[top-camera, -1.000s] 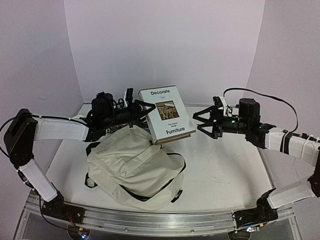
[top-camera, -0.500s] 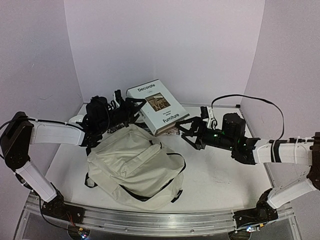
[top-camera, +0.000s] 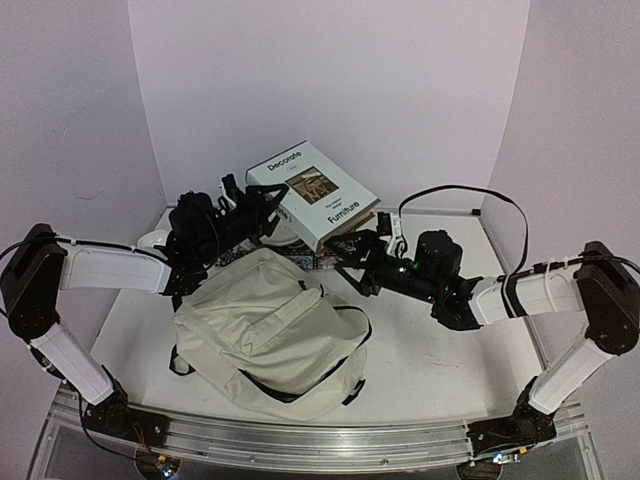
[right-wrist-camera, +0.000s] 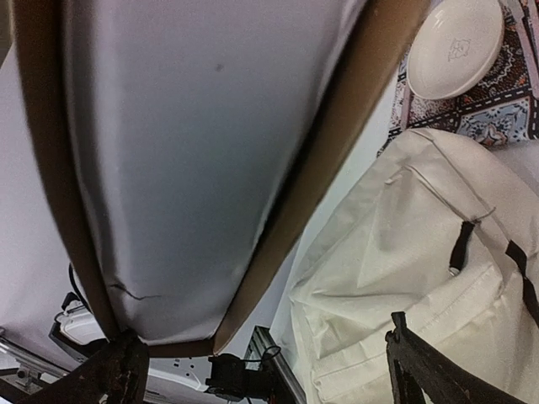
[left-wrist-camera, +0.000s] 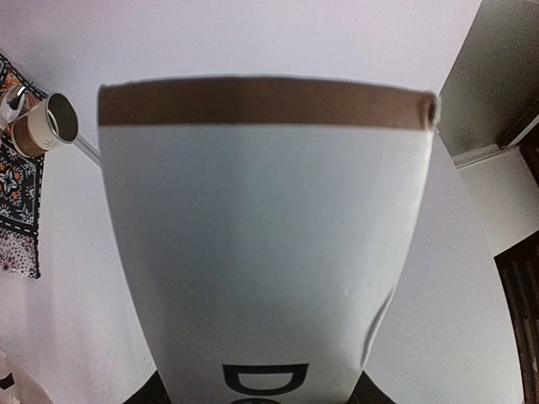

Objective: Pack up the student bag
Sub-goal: Pass from the left arm to the right

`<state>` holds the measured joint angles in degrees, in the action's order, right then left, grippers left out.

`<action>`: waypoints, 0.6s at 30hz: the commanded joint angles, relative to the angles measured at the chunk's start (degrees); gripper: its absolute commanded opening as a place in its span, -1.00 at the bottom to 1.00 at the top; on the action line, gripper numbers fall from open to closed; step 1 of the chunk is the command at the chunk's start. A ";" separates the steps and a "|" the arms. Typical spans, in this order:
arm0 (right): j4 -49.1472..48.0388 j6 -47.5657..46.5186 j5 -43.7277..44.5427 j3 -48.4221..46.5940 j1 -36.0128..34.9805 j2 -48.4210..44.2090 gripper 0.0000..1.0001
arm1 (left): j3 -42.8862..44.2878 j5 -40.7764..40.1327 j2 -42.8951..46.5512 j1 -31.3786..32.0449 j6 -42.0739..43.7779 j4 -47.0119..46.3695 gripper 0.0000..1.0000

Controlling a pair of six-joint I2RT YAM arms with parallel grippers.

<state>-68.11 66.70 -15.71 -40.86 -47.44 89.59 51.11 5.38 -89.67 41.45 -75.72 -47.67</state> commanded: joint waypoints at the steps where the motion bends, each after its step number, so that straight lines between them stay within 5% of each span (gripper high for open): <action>1: -11.15 1.57 -2.06 -4.66 -0.46 1.22 0.96 | -0.44 -0.59 1.38 1.08 -1.47 -4.87 -0.53; 18: -12.80 -0.72 -5.21 -0.69 -0.48 -3.21 0.97 | -2.87 -6.65 1.66 0.91 -1.69 -6.31 -0.54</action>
<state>-71.96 67.43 -18.67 -39.67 -47.56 90.30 47.96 -0.53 -89.52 42.35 -77.84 -50.78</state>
